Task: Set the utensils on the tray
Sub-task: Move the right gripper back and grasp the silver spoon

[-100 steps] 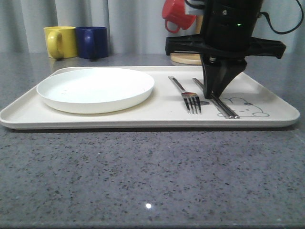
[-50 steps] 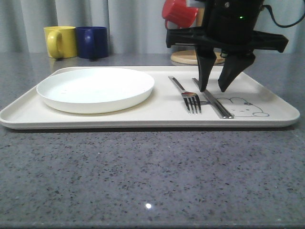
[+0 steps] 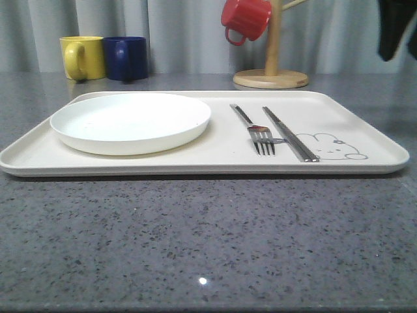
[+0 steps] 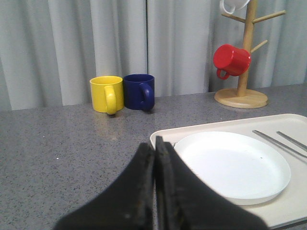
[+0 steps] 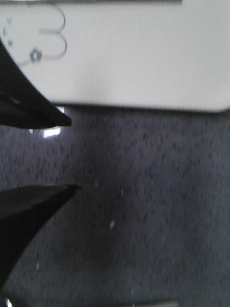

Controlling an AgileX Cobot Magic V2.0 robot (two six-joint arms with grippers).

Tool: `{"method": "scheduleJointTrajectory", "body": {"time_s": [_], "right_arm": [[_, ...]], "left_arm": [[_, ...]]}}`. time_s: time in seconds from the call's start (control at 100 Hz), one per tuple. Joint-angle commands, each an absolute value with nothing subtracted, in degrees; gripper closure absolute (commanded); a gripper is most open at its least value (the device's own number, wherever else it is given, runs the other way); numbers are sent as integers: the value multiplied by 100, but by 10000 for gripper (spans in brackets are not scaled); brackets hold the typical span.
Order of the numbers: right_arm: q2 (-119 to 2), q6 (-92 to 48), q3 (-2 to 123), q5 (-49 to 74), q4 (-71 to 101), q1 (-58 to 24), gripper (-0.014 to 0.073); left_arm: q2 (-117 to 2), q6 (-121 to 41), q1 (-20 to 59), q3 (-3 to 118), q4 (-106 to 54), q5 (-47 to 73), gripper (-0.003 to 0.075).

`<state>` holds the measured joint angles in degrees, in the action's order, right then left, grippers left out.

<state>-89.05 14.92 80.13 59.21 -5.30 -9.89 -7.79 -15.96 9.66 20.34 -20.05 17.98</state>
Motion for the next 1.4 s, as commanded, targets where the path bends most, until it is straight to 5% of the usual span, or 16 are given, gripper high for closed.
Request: {"method": "scheduleJointTrajectory", "body": {"time_s": [0.0,0.43,1.39], "right_arm": [[-8662,760,8200,5986,-412,-412,291],[-8937,-767,8200,6000,432,1378,291],[-9972,-871,8200,5884,351,1645,291]], "left_arm": [[-847,-1580,1005,2195,-2065,1327,739],[-847,-1580,1005,2195,-2065,1327,739],[-847,-1580,1005,2195,-2065,1327,739]]}}
